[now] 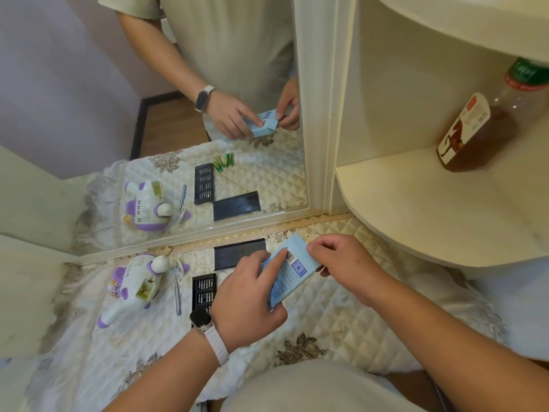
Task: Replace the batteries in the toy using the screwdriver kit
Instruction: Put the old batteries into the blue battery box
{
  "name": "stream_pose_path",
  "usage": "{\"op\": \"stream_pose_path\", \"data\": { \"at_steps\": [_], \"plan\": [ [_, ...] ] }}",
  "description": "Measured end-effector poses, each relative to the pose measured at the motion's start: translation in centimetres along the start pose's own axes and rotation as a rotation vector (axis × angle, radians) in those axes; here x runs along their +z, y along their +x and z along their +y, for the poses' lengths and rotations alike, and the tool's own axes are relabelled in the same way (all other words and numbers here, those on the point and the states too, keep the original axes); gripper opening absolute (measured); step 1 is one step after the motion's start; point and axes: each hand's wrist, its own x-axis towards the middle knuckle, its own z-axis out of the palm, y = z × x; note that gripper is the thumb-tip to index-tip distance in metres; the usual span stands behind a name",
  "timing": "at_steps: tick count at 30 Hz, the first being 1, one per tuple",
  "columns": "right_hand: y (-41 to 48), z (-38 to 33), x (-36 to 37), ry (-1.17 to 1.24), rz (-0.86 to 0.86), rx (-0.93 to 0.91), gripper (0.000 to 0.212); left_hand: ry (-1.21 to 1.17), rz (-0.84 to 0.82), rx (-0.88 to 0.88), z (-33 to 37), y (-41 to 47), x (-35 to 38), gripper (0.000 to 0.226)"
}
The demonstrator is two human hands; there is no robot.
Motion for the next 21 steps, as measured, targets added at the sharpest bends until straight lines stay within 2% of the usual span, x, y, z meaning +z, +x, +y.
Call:
{"op": "stream_pose_path", "data": {
  "at_steps": [4,16,21],
  "plan": [
    [0.0,0.3,-0.1,0.029,0.020,0.013,0.022,0.062,-0.007,0.032,-0.1,0.3,-0.1,0.089],
    [1.0,1.5,0.4,0.487,-0.066,0.248,0.016,0.002,-0.038,0.060,-1.1,0.7,0.8,0.087],
    [1.8,3.1,1.2,0.549,-0.063,0.333,0.017,-0.003,-0.063,0.050,-1.6,1.4,2.0,0.089]
  ]
}}
